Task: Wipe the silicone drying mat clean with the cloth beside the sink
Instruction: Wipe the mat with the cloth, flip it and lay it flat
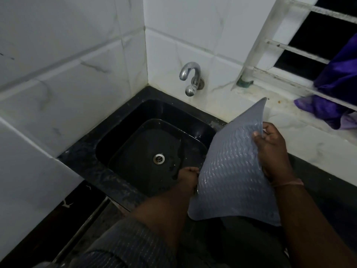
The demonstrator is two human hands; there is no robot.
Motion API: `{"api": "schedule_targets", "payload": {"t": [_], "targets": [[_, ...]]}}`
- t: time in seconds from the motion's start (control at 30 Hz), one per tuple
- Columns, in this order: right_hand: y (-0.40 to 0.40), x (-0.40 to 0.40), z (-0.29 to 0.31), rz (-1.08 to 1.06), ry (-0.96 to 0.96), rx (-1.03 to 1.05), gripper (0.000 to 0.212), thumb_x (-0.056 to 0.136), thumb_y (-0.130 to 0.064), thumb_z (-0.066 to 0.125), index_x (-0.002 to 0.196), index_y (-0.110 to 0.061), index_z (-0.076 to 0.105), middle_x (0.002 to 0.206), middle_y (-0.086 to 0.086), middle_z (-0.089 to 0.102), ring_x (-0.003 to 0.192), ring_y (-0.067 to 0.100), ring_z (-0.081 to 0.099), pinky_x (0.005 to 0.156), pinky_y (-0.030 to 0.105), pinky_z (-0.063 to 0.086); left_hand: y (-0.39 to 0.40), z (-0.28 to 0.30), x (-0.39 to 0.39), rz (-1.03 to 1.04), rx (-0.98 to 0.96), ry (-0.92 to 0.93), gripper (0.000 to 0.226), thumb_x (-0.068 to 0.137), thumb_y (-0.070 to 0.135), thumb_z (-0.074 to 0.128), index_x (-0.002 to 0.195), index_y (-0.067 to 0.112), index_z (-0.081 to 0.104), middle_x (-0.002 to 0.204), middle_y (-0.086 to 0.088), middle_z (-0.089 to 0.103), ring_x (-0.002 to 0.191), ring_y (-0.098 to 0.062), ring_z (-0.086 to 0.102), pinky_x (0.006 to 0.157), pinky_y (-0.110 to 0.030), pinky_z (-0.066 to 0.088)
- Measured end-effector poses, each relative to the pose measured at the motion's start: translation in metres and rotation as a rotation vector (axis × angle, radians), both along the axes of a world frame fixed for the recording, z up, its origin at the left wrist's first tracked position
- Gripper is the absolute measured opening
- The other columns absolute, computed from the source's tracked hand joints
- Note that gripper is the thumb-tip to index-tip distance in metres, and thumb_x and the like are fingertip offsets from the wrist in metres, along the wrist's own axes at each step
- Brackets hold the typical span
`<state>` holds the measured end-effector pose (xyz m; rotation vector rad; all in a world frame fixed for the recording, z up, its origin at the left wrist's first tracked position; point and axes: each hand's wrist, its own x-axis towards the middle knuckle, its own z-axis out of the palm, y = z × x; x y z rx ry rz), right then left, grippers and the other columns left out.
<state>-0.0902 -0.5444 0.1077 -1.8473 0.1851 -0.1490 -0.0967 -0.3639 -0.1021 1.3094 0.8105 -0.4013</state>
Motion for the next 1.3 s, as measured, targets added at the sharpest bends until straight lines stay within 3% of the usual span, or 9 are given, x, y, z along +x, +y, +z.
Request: {"api": "schedule_targets", "payload": {"t": [0.2, 0.4, 0.5, 0.57, 0.73, 0.9, 1.0, 1.13, 1.3], "targets": [[0.003, 0.018, -0.002, -0.037, 0.035, -0.011, 0.020, 0.103, -0.011, 0.055, 0.117, -0.021, 0.065, 0.109, -0.002, 0.073, 0.100, 0.016, 0.071, 0.086, 0.035, 0.058, 0.005, -0.002, -0.004, 0.045, -0.110, 0.048, 0.025, 0.085, -0.006, 0.053, 0.083, 0.003, 0.076, 0.091, -0.020, 0.075, 0.072, -0.026, 0.065, 0.065, -0.031, 0.055], [0.009, 0.029, -0.009, -0.072, 0.041, 0.014, 0.018, 0.102, -0.009, 0.056, 0.115, -0.016, 0.067, 0.106, 0.005, 0.075, 0.096, 0.022, 0.073, 0.083, 0.038, 0.059, 0.009, -0.004, -0.003, 0.069, -0.171, 0.077, 0.024, 0.083, -0.001, 0.054, 0.070, 0.004, 0.073, 0.082, -0.019, 0.069, 0.068, -0.023, 0.059, 0.064, -0.035, 0.052], [0.007, 0.027, -0.011, -0.112, 0.046, 0.005, 0.020, 0.102, -0.008, 0.055, 0.118, -0.013, 0.066, 0.107, 0.004, 0.074, 0.094, 0.019, 0.072, 0.080, 0.034, 0.059, 0.010, 0.003, 0.001, 0.041, -0.166, 0.065, 0.024, 0.084, -0.001, 0.052, 0.093, -0.008, 0.073, 0.104, -0.030, 0.071, 0.076, -0.025, 0.060, 0.074, -0.042, 0.058], [0.005, 0.023, -0.012, -0.121, 0.063, -0.014, 0.020, 0.102, -0.009, 0.055, 0.119, -0.013, 0.065, 0.107, 0.002, 0.073, 0.094, 0.018, 0.071, 0.081, 0.034, 0.059, 0.011, 0.012, 0.000, -0.031, -0.139, 0.080, 0.027, 0.093, 0.001, 0.051, 0.108, -0.012, 0.069, 0.101, -0.025, 0.070, 0.078, -0.026, 0.057, 0.088, -0.047, 0.057], [-0.020, 0.007, -0.010, -0.227, 0.135, -0.047, 0.021, 0.100, -0.011, 0.056, 0.119, -0.014, 0.064, 0.109, 0.006, 0.070, 0.092, 0.021, 0.067, 0.083, 0.038, 0.057, 0.013, 0.020, -0.004, -0.197, -0.069, 0.021, 0.019, 0.091, 0.009, 0.067, 0.108, 0.007, 0.074, 0.088, -0.004, 0.069, 0.076, -0.017, 0.064, 0.075, -0.032, 0.057], [-0.075, -0.028, -0.036, -0.409, 0.338, -0.040, 0.023, 0.096, -0.002, 0.051, 0.115, -0.006, 0.064, 0.098, 0.018, 0.066, 0.072, 0.019, 0.058, 0.058, 0.028, 0.044, 0.007, 0.012, -0.003, -0.126, -0.059, 0.044, 0.017, 0.082, 0.011, 0.079, 0.093, -0.001, 0.078, 0.090, -0.022, 0.074, 0.075, -0.028, 0.066, 0.064, -0.035, 0.056], [-0.108, -0.042, -0.068, -0.424, 0.446, -0.098, 0.021, 0.093, -0.003, 0.057, 0.109, 0.001, 0.068, 0.102, 0.025, 0.068, 0.083, 0.030, 0.065, 0.066, 0.035, 0.052, 0.000, 0.013, -0.008, -0.161, -0.030, -0.040, 0.005, 0.087, 0.005, 0.074, 0.085, 0.003, 0.078, 0.097, -0.023, 0.075, 0.083, -0.029, 0.068, 0.073, -0.038, 0.059], [-0.131, -0.059, -0.101, -0.440, 0.500, -0.168, 0.022, 0.095, -0.009, 0.062, 0.108, 0.008, 0.069, 0.112, 0.031, 0.067, 0.093, 0.039, 0.063, 0.082, 0.046, 0.054, -0.007, 0.016, -0.014, -0.272, 0.104, -0.093, 0.010, 0.093, 0.004, 0.068, 0.091, 0.011, 0.075, 0.099, -0.012, 0.074, 0.080, -0.021, 0.066, 0.065, -0.025, 0.054], [-0.142, -0.088, -0.135, -0.475, 0.516, -0.158, 0.033, 0.097, -0.017, 0.065, 0.120, 0.007, 0.065, 0.122, 0.026, 0.066, 0.097, 0.033, 0.060, 0.086, 0.039, 0.048, -0.010, 0.014, -0.023, -0.427, 0.228, -0.129, 0.015, 0.086, 0.000, 0.072, 0.094, 0.014, 0.073, 0.096, -0.012, 0.074, 0.082, -0.025, 0.067, 0.070, -0.030, 0.056]]}}
